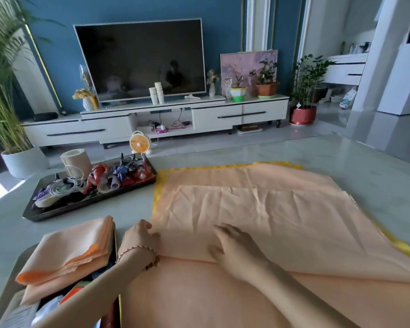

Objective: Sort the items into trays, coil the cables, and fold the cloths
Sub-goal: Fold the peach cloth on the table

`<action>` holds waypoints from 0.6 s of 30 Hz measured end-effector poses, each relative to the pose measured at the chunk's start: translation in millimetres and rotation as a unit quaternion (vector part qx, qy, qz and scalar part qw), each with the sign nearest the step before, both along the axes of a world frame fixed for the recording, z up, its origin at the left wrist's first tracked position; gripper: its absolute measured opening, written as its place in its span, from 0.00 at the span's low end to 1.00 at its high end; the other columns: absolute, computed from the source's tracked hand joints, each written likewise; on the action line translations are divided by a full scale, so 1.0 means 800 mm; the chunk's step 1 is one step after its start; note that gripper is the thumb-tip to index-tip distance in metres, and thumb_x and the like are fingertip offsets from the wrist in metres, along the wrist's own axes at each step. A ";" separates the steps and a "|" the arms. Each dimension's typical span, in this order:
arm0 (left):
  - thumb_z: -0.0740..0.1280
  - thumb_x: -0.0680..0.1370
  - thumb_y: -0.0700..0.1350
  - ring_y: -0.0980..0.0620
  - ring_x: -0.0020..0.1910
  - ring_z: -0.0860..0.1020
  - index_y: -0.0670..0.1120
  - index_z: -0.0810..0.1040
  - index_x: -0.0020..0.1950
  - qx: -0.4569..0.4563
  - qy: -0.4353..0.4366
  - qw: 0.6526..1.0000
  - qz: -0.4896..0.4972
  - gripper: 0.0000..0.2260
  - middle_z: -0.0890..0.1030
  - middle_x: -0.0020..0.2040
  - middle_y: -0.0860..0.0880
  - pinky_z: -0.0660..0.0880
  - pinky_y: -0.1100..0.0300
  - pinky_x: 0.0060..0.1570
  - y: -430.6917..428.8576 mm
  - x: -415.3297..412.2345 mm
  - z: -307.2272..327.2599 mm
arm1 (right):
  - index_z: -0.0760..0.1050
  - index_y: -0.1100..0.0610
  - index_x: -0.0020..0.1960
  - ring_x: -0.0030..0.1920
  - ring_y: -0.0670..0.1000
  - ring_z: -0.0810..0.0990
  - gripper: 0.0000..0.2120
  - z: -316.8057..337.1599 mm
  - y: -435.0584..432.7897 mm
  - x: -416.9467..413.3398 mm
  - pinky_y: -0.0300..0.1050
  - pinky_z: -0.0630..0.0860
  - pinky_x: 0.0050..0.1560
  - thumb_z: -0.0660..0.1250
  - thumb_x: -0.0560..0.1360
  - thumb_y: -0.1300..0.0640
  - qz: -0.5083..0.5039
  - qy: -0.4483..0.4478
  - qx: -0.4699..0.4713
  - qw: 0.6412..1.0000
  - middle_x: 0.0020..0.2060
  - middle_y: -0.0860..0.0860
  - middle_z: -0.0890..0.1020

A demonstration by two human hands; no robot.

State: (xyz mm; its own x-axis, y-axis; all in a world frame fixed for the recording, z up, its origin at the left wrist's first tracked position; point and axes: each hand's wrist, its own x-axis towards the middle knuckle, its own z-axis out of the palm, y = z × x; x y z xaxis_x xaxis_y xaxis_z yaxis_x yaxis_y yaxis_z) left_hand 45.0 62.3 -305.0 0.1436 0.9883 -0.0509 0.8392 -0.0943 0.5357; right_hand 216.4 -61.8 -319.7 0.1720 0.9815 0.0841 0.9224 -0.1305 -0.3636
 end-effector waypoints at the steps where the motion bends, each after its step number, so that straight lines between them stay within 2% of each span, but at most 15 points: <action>1: 0.65 0.77 0.45 0.44 0.58 0.75 0.43 0.74 0.62 0.002 -0.004 1.000 0.015 0.14 0.78 0.58 0.42 0.71 0.57 0.53 0.000 -0.002 0.001 | 0.54 0.56 0.76 0.75 0.53 0.55 0.27 -0.001 0.003 -0.007 0.46 0.52 0.73 0.54 0.80 0.46 -0.001 -0.007 -0.016 1.000 0.75 0.55 0.58; 3: 0.65 0.77 0.47 0.45 0.54 0.76 0.45 0.77 0.55 0.013 0.002 1.000 0.027 0.10 0.79 0.55 0.43 0.71 0.59 0.49 0.002 -0.004 0.005 | 0.53 0.55 0.76 0.75 0.53 0.53 0.28 -0.003 0.009 -0.018 0.47 0.50 0.74 0.52 0.80 0.44 -0.009 -0.019 -0.029 0.999 0.75 0.56 0.56; 4: 0.65 0.76 0.47 0.45 0.49 0.76 0.46 0.79 0.49 0.016 0.015 1.000 0.023 0.06 0.80 0.52 0.44 0.70 0.61 0.46 0.003 -0.006 0.007 | 0.54 0.55 0.76 0.75 0.54 0.53 0.28 -0.003 0.010 -0.022 0.47 0.50 0.74 0.52 0.80 0.43 -0.011 -0.029 -0.031 0.999 0.75 0.56 0.57; 6: 0.65 0.77 0.47 0.47 0.42 0.74 0.48 0.77 0.39 0.022 0.056 0.998 0.009 0.07 0.81 0.46 0.45 0.69 0.61 0.41 0.006 -0.011 0.009 | 0.55 0.55 0.75 0.74 0.55 0.54 0.29 -0.005 0.010 -0.030 0.49 0.50 0.73 0.53 0.80 0.42 -0.006 -0.046 -0.026 0.999 0.75 0.56 0.57; 7: 0.64 0.77 0.47 0.48 0.41 0.73 0.47 0.76 0.38 0.020 0.076 0.997 0.001 0.08 0.80 0.45 0.45 0.70 0.61 0.41 0.006 -0.012 0.008 | 0.55 0.55 0.75 0.74 0.55 0.54 0.29 -0.007 0.008 -0.034 0.50 0.50 0.73 0.53 0.79 0.42 0.000 -0.053 -0.021 0.998 0.74 0.57 0.58; 10: 0.62 0.77 0.45 0.48 0.43 0.72 0.44 0.73 0.41 0.010 0.149 0.988 -0.032 0.07 0.75 0.45 0.46 0.69 0.60 0.40 0.006 -0.013 0.012 | 0.56 0.55 0.73 0.74 0.57 0.53 0.27 -0.010 0.001 -0.042 0.51 0.48 0.72 0.54 0.79 0.43 0.030 -0.086 -0.028 0.995 0.74 0.59 0.57; 12: 0.61 0.76 0.45 0.48 0.46 0.74 0.44 0.73 0.43 0.005 0.199 0.978 -0.061 0.06 0.75 0.48 0.45 0.70 0.60 0.42 0.003 -0.012 0.018 | 0.56 0.55 0.73 0.75 0.57 0.51 0.27 -0.012 0.000 -0.044 0.51 0.47 0.72 0.53 0.80 0.43 0.046 -0.091 -0.027 0.994 0.74 0.60 0.55; 15: 0.60 0.77 0.43 0.47 0.58 0.74 0.44 0.74 0.57 0.014 0.272 0.959 -0.072 0.10 0.74 0.59 0.46 0.73 0.57 0.53 -0.007 -0.009 0.021 | 0.57 0.55 0.73 0.75 0.56 0.51 0.24 -0.013 0.001 -0.046 0.50 0.46 0.73 0.52 0.81 0.46 0.031 -0.089 -0.030 0.995 0.75 0.60 0.54; 16: 0.59 0.78 0.42 0.47 0.61 0.73 0.45 0.72 0.60 0.036 0.292 0.953 -0.073 0.11 0.72 0.61 0.46 0.73 0.56 0.54 -0.014 -0.005 0.021 | 0.60 0.56 0.72 0.75 0.56 0.54 0.23 -0.011 0.000 -0.048 0.50 0.49 0.72 0.53 0.81 0.48 0.029 -0.097 -0.029 0.994 0.74 0.60 0.57; 17: 0.59 0.78 0.43 0.47 0.62 0.72 0.46 0.71 0.61 0.065 0.300 0.949 -0.073 0.12 0.71 0.61 0.46 0.72 0.56 0.54 -0.021 -0.003 0.022 | 0.65 0.57 0.69 0.72 0.56 0.61 0.21 -0.010 -0.002 -0.050 0.49 0.56 0.71 0.57 0.80 0.48 0.026 -0.124 -0.011 0.992 0.71 0.62 0.64; 18: 0.60 0.78 0.45 0.47 0.61 0.72 0.46 0.71 0.60 0.088 0.299 0.947 -0.075 0.11 0.72 0.60 0.47 0.73 0.56 0.53 -0.029 0.000 0.025 | 0.74 0.57 0.62 0.65 0.56 0.72 0.19 -0.012 -0.002 -0.051 0.47 0.67 0.65 0.63 0.76 0.47 0.019 -0.153 0.025 0.988 0.63 0.61 0.74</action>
